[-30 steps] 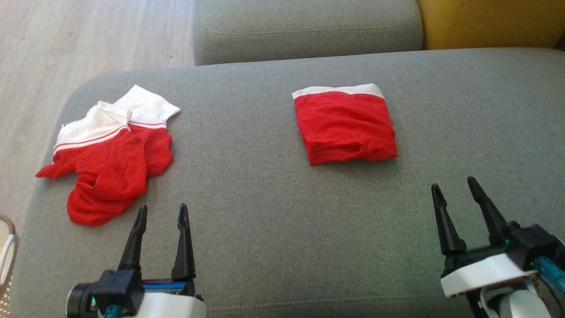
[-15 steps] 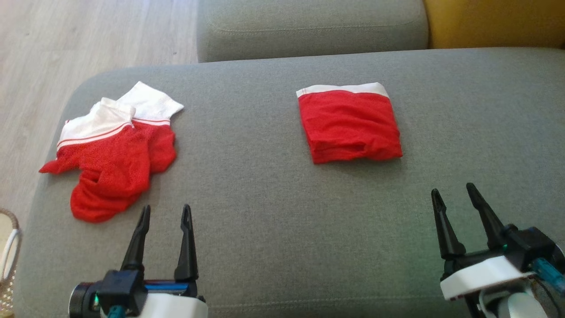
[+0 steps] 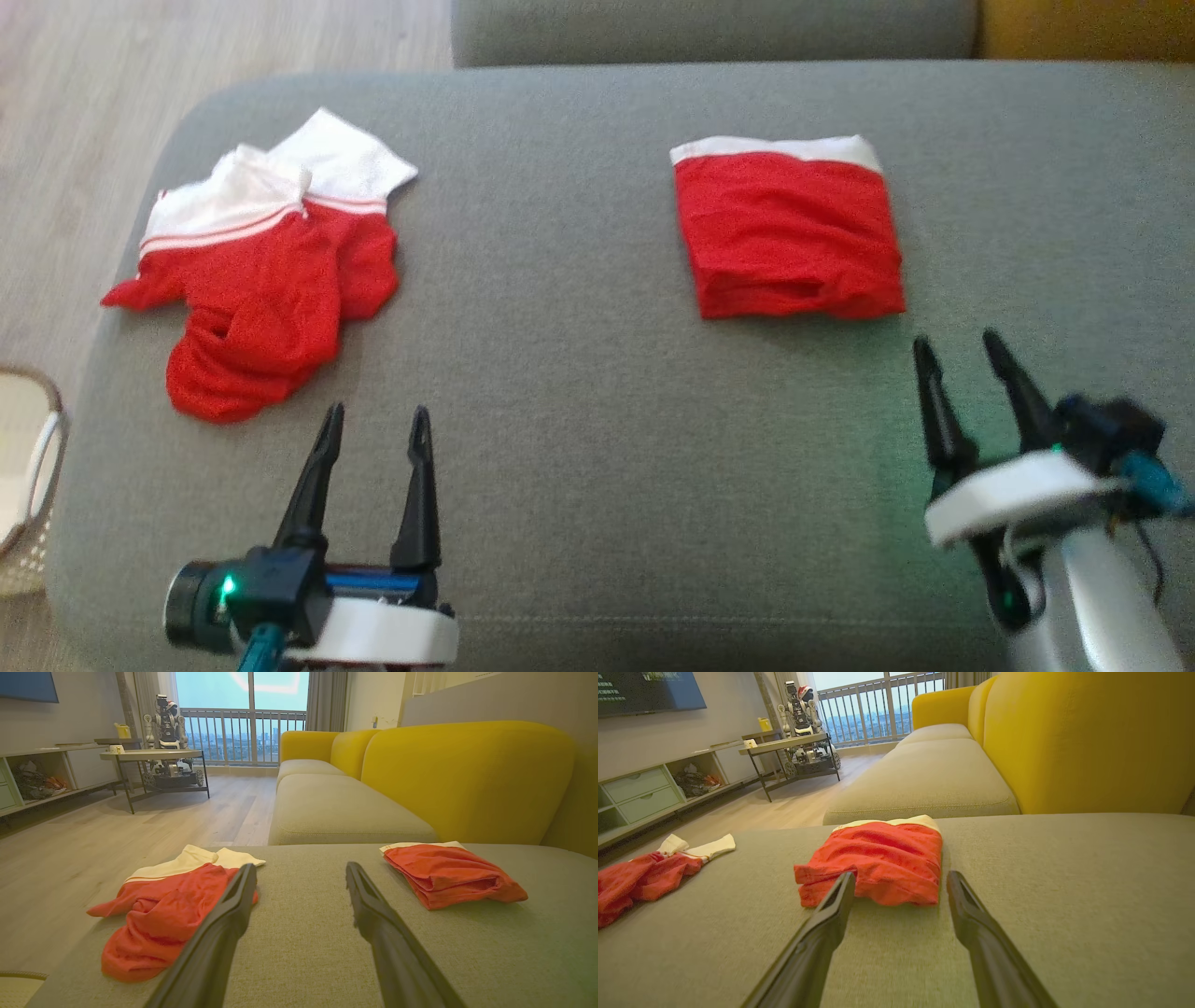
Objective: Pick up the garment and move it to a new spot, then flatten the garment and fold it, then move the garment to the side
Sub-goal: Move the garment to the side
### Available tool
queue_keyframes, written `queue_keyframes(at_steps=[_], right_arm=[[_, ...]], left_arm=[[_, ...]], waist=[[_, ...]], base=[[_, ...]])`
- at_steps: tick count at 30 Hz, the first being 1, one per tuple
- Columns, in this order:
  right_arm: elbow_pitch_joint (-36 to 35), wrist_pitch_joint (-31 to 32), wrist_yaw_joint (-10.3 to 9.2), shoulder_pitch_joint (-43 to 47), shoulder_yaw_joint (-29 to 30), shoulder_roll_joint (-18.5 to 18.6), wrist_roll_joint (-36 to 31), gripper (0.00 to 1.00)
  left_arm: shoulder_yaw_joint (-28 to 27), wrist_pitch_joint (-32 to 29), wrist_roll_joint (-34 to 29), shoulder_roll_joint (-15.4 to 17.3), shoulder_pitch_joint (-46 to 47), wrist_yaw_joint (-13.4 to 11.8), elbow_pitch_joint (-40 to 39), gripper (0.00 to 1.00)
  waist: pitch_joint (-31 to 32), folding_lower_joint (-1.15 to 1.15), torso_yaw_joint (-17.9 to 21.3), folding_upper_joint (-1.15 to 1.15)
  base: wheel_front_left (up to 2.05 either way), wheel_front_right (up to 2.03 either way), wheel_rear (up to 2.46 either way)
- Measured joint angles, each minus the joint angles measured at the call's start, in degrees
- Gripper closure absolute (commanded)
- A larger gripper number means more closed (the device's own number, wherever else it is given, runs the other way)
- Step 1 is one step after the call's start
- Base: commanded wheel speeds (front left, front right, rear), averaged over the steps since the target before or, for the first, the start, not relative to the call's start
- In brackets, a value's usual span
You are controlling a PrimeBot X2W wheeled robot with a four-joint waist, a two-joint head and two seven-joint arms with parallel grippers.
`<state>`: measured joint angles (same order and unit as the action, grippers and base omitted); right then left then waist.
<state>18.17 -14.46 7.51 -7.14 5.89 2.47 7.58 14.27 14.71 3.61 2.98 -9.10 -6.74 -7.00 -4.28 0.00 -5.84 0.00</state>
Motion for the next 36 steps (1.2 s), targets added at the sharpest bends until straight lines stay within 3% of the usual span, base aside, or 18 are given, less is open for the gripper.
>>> queue_keyframes(at_steps=[3,7,15,25,26,27,28,36], right_arm=[[6.47,0.58,0.0,-6.64,1.7,0.01,3.69,0.0],[16.86,6.11,-0.01,-17.6,5.7,0.12,9.49,0.0],[29.65,13.84,-0.01,-32.29,12.71,2.67,8.14,0.0],[41.51,17.03,0.0,-40.62,15.6,5.15,3.25,0.01],[42.14,16.97,0.0,-41.23,15.7,5.25,2.82,0.31],[42.91,16.96,-0.01,-41.82,15.7,5.25,2.52,0.77],[43.46,16.9,0.0,-42.14,15.67,5.24,2.49,1.0],[44.75,14.86,0.0,-42.57,11.14,5.81,1.91,1.0]], left_arm=[[0.69,0.0,0.0,0.0,1.48,0.27,0.0,0.0],[1.78,0.0,0.01,-0.02,3.96,0.68,0.0,0.0],[4.21,0.01,0.67,-0.1,8.65,0.67,0.19,0.0],[5.06,0.0,1.09,-0.15,11.28,0.67,1.82,0.0],[5.06,0.0,1.08,-0.16,11.48,0.67,1.93,0.0],[5.03,0.0,1.08,-0.16,11.76,0.67,2.04,0.0],[5.01,0.01,1.08,-0.16,11.96,0.67,2.04,0.0],[3.63,0.0,0.96,-0.18,12.01,0.7,2.03,0.0]], waist=[[-1.76,0.0,-0.92,0.0],[-4.97,0.01,-2.65,0.0],[-9.91,0.01,-5.32,0.0],[-13.63,0.0,-7.46,0.0],[-13.68,0.0,-7.51,0.0],[-13.67,0.0,-7.5,0.0],[-13.65,0.0,-7.44,0.0],[-13.14,0.0,-4.18,0.0]], base=[[0.0,0.0,0.0],[0.0,0.0,0.0],[0.0,0.0,0.0],[0.0,0.0,0.0],[0.0,0.0,0.0],[0.0,0.0,0.0],[0.0,0.0,0.0],[0.0,0.0,0.0]])
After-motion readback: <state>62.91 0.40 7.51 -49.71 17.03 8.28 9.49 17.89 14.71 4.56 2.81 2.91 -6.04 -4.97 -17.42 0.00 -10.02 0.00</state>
